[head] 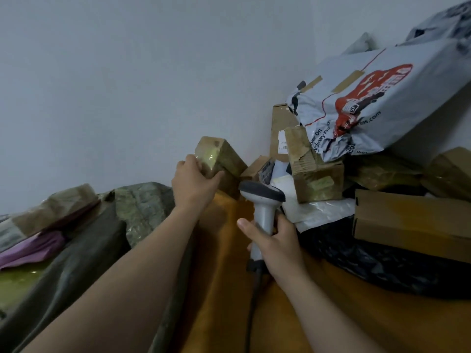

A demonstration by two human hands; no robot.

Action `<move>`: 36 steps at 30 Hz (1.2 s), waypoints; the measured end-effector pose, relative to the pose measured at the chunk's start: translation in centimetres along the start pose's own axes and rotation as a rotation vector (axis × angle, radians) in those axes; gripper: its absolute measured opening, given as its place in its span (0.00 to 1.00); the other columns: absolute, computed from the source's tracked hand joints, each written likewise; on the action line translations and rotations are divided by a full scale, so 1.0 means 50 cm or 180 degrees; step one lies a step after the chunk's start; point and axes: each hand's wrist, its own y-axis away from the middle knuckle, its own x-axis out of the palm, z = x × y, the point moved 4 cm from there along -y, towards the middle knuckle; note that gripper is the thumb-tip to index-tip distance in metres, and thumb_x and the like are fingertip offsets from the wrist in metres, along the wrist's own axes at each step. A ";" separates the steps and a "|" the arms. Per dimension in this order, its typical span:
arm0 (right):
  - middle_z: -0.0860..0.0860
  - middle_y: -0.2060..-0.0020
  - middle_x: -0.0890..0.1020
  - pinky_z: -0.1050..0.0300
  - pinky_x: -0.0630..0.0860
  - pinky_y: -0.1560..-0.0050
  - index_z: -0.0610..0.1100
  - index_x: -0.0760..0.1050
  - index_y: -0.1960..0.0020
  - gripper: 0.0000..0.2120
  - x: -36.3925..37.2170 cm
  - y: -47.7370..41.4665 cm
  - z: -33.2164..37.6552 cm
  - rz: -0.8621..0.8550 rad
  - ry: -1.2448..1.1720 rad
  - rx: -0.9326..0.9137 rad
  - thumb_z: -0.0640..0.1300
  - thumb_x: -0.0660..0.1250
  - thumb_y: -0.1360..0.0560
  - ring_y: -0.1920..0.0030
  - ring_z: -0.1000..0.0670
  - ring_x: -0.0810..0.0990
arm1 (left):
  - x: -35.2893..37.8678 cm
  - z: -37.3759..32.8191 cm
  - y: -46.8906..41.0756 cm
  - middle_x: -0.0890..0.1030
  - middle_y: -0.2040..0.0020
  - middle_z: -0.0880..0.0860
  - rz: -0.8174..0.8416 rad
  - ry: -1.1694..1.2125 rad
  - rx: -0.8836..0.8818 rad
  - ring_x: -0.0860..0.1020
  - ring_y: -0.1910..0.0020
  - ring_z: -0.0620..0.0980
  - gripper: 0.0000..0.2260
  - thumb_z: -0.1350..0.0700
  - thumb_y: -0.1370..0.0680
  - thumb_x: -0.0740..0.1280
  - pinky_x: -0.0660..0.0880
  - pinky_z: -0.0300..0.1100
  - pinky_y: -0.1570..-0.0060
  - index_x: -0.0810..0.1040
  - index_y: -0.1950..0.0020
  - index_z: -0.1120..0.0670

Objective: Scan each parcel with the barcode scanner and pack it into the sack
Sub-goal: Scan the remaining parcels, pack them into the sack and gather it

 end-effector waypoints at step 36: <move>0.44 0.53 0.86 0.50 0.83 0.50 0.49 0.75 0.37 0.27 -0.058 0.309 0.055 -0.0304 -0.0015 -0.0184 0.49 0.78 0.34 0.53 0.46 0.87 | -0.237 0.075 0.524 0.78 0.39 0.46 -0.0013 0.3278 -0.1117 0.83 0.49 0.39 0.23 0.43 0.24 0.72 0.84 0.41 0.58 0.74 0.33 0.51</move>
